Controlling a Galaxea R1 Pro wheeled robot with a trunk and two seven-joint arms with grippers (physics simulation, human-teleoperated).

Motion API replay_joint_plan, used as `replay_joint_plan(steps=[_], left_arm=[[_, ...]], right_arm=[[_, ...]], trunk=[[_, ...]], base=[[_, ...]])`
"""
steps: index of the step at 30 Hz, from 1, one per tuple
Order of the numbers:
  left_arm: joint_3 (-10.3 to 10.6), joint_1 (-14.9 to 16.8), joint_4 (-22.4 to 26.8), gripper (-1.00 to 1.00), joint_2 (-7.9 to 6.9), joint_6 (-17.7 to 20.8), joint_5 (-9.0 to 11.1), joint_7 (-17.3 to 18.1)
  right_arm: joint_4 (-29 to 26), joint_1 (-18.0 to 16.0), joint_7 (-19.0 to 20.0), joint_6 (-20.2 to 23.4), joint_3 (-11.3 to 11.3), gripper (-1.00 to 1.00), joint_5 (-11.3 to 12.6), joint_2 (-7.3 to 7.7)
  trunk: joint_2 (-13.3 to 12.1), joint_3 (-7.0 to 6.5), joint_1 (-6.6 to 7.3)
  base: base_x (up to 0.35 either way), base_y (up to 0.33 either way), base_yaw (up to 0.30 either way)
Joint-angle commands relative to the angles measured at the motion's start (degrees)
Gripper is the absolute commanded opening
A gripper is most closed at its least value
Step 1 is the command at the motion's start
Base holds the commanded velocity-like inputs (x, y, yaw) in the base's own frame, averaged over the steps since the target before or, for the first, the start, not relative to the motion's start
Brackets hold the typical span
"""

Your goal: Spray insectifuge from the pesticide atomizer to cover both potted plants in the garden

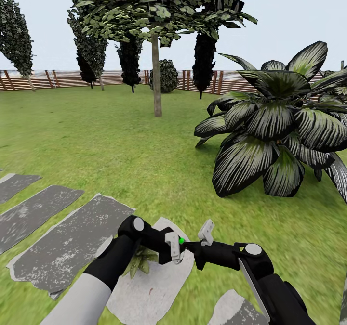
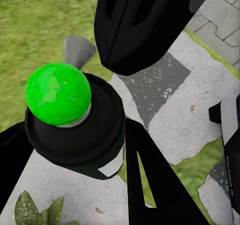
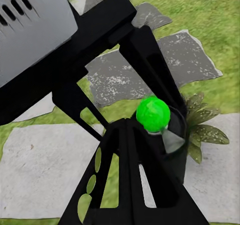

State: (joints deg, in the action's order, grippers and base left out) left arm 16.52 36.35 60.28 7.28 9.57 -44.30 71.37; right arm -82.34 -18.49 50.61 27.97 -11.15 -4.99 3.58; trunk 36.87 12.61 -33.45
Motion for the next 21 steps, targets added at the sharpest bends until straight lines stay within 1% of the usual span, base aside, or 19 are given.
replay_joint_plan(steps=[1, 5, 8, 21], left_arm=[[0.0, 0.0, 0.3, -1.0, 0.02, 0.5, -0.2, 0.2], [0.0, -0.2, 2.9, -1.0, -0.02, 0.5, -0.2, 0.8], [-0.1, -0.6, 4.5, -1.0, -0.05, 0.5, -0.2, 3.7], [-0.1, -1.1, 4.9, -1.0, -0.07, 0.5, -0.2, 3.9]], right_arm=[[-0.1, -0.1, 0.3, 0.2, 0.0, -1.0, -0.5, 0.02], [-0.1, -0.1, 0.3, 0.2, 0.0, -1.0, -0.5, 0.02], [-0.1, -0.1, 0.3, 0.2, 0.0, -1.0, -0.5, 0.1], [-0.1, -0.1, 0.3, 0.2, 0.0, -1.0, -0.5, 0.11]], trunk=[[0.1, 0.09, -0.02], [0.1, 0.09, -0.02], [0.1, 0.09, -0.02], [0.1, 0.09, -0.02]], base=[[0.0, 0.0, 0.0], [0.0, 0.0, 0.0], [0.0, 0.0, 0.0], [0.0, 0.0, 0.0]])
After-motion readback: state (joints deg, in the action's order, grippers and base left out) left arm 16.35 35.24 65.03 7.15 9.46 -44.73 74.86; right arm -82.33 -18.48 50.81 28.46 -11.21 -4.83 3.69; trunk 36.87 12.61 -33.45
